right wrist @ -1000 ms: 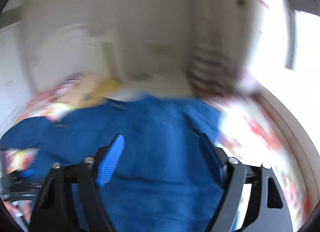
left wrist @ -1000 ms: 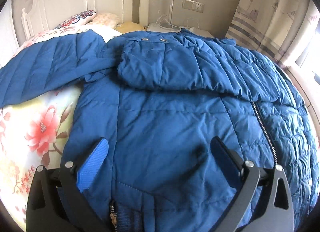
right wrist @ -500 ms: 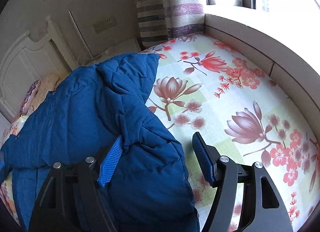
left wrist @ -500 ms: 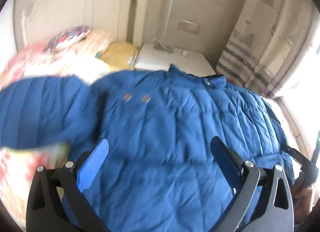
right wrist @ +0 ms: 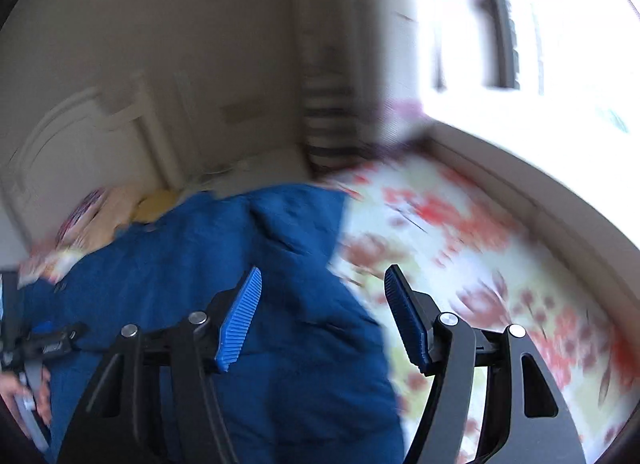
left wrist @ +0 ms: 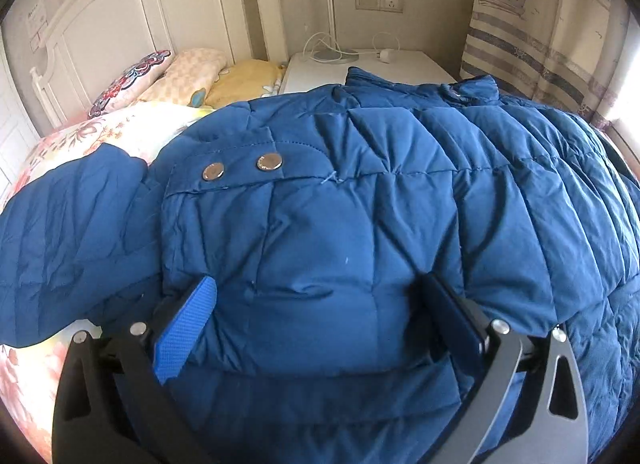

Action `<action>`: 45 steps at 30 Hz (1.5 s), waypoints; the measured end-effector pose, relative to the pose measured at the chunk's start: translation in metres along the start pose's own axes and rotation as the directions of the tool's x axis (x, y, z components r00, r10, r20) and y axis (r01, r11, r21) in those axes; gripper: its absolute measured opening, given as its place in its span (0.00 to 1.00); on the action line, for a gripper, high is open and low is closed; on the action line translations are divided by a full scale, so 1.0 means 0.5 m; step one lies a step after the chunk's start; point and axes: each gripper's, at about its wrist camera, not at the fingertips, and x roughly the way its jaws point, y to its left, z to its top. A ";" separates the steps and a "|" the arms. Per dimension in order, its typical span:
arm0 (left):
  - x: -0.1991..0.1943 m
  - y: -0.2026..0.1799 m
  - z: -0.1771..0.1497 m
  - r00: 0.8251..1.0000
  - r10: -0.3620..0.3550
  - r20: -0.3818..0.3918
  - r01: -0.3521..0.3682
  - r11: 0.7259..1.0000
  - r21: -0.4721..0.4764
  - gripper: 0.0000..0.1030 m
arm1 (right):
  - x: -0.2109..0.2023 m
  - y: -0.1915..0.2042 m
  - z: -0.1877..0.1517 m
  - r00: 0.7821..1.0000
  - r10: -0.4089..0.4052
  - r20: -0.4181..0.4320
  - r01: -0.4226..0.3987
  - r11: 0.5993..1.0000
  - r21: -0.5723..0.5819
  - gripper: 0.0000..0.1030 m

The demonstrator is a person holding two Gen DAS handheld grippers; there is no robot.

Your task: Fold large clothes

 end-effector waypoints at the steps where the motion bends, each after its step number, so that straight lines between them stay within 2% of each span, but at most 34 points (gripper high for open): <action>1: 0.000 -0.002 0.000 1.000 0.001 0.000 -0.001 1.000 0.001 0.98 | 0.010 0.022 0.005 1.000 0.000 -0.022 -0.001 0.999 -0.050 0.62; 3: 0.001 -0.002 0.001 1.000 -0.001 0.001 0.001 1.000 0.000 0.98 | 0.059 0.071 0.015 0.993 -0.034 -0.113 0.014 0.985 -0.170 0.63; 4: 0.001 -0.001 0.000 1.000 -0.003 0.002 0.003 1.000 -0.001 0.98 | 0.106 0.083 0.013 0.971 -0.069 -0.227 0.021 0.978 -0.208 0.65; 5: -0.003 0.001 -0.004 1.000 -0.005 0.003 0.005 1.000 -0.003 0.98 | 0.148 0.086 0.008 0.938 -0.107 -0.329 0.035 0.975 -0.220 0.67; 6: -0.003 0.002 -0.003 1.000 -0.008 0.004 0.008 1.000 -0.005 0.98 | 0.160 0.084 0.012 0.933 -0.113 -0.343 0.044 0.978 -0.202 0.68; 8: -0.003 -0.003 -0.002 1.000 -0.011 0.006 0.011 1.000 -0.008 0.98 | 0.160 0.088 0.036 0.927 -0.127 -0.352 0.076 0.985 -0.156 0.68; 9: -0.004 -0.001 -0.003 1.000 -0.013 0.007 0.013 1.000 -0.010 0.98 | 0.154 0.092 0.052 0.936 -0.119 -0.330 0.080 0.988 -0.129 0.68; 11: -0.004 0.000 -0.004 1.000 -0.011 0.007 0.011 1.000 -0.008 0.98 | 0.138 0.116 0.091 0.973 -0.063 -0.220 0.043 0.995 -0.094 0.68; 13: -0.004 0.003 -0.004 1.000 -0.012 0.007 0.013 1.000 -0.009 0.98 | 0.154 0.149 0.121 0.985 -0.070 -0.157 0.051 0.991 -0.127 0.70; 15: -0.005 0.002 -0.004 1.000 -0.014 0.009 0.015 1.000 -0.010 0.98 | 0.188 0.174 0.147 0.989 -0.028 -0.144 0.012 0.994 -0.112 0.70; 17: -0.005 0.003 -0.003 1.000 -0.019 0.010 0.020 1.000 -0.014 0.98 | 0.229 0.189 0.162 0.989 -0.008 -0.149 -0.005 0.997 -0.082 0.70; 19: -0.004 0.006 -0.003 1.000 -0.024 0.012 0.025 1.000 -0.017 0.98 | 0.281 0.207 0.156 0.985 -0.020 -0.174 0.001 0.994 -0.112 0.70; 21: -0.004 0.006 -0.002 1.000 -0.026 0.012 0.026 1.000 -0.018 0.98 | 0.347 0.222 0.115 0.954 -0.106 -0.279 0.051 0.979 -0.196 0.72; 22: -0.004 0.006 -0.003 1.000 -0.027 0.013 0.028 0.999 -0.018 0.98 | 0.355 0.220 0.109 0.954 -0.099 -0.282 0.047 0.981 -0.187 0.72; 26: -0.004 0.009 -0.004 0.999 -0.035 0.014 0.035 0.999 -0.022 0.98 | 0.342 0.208 0.112 0.954 -0.073 -0.289 0.028 0.987 -0.156 0.76; 27: -0.004 0.007 -0.003 0.999 -0.036 0.014 0.036 0.999 -0.021 0.98 | 0.324 0.204 0.111 0.952 -0.085 -0.294 0.043 0.988 -0.148 0.76; 29: -0.003 0.008 -0.003 0.999 -0.037 0.015 0.038 0.999 -0.023 0.98 | 0.255 0.198 0.103 0.966 -0.072 -0.250 0.042 0.991 -0.125 0.76; 32: -0.004 0.009 -0.003 0.999 -0.039 0.016 0.039 0.999 -0.024 0.98 | 0.147 0.203 0.054 0.974 -0.057 -0.218 0.020 0.986 -0.167 0.86; 33: -0.003 0.007 -0.003 0.999 -0.038 0.016 0.039 0.999 -0.023 0.98 | 0.126 0.209 0.027 0.969 -0.074 -0.236 0.023 0.976 -0.214 0.86; 35: -0.004 0.008 -0.004 0.999 -0.038 0.016 0.038 0.999 -0.022 0.98 | 0.110 0.222 -0.033 0.944 -0.124 -0.305 0.023 0.948 -0.316 0.86; 36: -0.004 0.009 -0.004 0.999 -0.040 0.017 0.040 0.999 -0.024 0.98 | 0.098 0.222 -0.059 0.945 -0.133 -0.300 0.021 0.937 -0.350 0.86; 37: -0.004 0.009 -0.003 0.999 -0.042 0.019 0.043 0.999 -0.025 0.98 | 0.074 0.213 -0.077 0.961 -0.118 -0.248 0.028 0.940 -0.341 0.86; 40: -0.010 0.016 -0.005 0.998 -0.052 0.035 0.053 0.998 -0.038 0.98 | 0.064 0.192 -0.085 0.963 -0.108 -0.245 0.033 0.956 -0.291 0.90; 41: -0.022 0.031 -0.008 0.995 -0.080 0.066 0.085 0.994 -0.069 0.98 | 0.070 0.186 -0.084 0.959 -0.113 -0.258 0.038 0.960 -0.278 0.95; 42: -0.041 0.057 -0.016 0.987 -0.117 0.111 0.130 0.984 -0.123 0.95 | 0.072 0.180 -0.084 0.958 -0.101 -0.267 0.029 0.964 -0.263 0.95; 44: -0.076 0.113 -0.037 0.970 -0.172 0.173 0.210 0.951 -0.229 0.93 | 0.076 0.170 -0.085 0.959 -0.089 -0.271 0.020 0.968 -0.249 0.95; 45: -0.101 0.159 -0.054 0.959 -0.195 0.206 0.253 0.916 -0.312 0.93 | 0.074 0.170 -0.085 0.959 -0.089 -0.268 0.020 0.968 -0.249 0.95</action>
